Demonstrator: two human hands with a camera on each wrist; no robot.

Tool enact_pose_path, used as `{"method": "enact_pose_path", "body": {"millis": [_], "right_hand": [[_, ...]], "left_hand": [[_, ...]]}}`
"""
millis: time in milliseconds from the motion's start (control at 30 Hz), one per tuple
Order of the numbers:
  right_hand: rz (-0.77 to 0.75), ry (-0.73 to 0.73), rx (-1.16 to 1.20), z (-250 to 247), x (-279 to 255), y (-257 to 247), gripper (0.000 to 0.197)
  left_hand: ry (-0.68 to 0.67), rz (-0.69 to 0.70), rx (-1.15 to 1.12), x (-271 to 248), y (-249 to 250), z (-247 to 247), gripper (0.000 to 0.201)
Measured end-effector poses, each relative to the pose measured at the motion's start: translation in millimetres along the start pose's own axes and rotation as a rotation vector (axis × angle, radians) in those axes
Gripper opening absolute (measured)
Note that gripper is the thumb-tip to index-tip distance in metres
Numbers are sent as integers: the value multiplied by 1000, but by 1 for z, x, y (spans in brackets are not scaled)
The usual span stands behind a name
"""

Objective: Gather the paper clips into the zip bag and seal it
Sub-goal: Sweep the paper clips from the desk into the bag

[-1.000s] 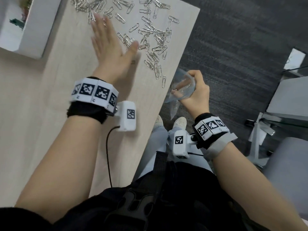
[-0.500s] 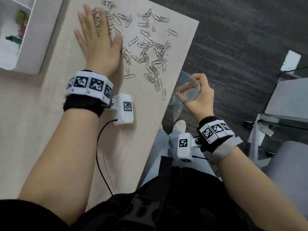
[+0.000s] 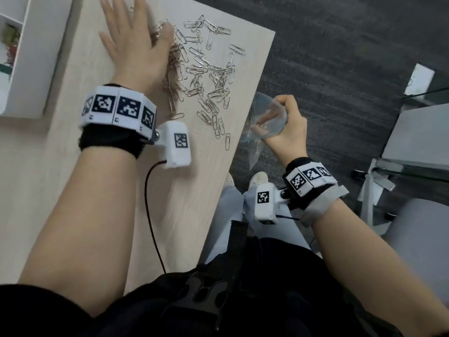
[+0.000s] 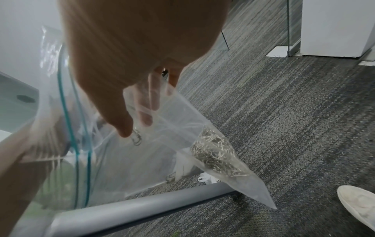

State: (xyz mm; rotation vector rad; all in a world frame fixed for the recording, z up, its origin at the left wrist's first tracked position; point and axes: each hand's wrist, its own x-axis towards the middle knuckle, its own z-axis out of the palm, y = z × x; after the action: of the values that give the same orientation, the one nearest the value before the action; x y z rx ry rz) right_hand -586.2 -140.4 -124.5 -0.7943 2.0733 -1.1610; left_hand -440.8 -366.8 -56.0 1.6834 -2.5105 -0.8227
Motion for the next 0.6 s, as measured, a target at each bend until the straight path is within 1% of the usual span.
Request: {"method": "enact_pose_path", "body": {"millis": [100, 267, 467, 600], "right_hand": [[-1, 15, -1, -1, 3, -2, 42], [20, 19, 8, -2, 7, 0, 45], [41, 4, -5, -3, 8, 0, 45], [34, 7, -14, -2, 8, -5, 49]], "left_hand": [[38, 12, 16, 7, 3, 0, 60], [29, 28, 55, 13, 5, 7, 59], [-40, 51, 139, 8, 4, 15, 61], [-110, 133, 112, -7, 5, 22, 58]]}}
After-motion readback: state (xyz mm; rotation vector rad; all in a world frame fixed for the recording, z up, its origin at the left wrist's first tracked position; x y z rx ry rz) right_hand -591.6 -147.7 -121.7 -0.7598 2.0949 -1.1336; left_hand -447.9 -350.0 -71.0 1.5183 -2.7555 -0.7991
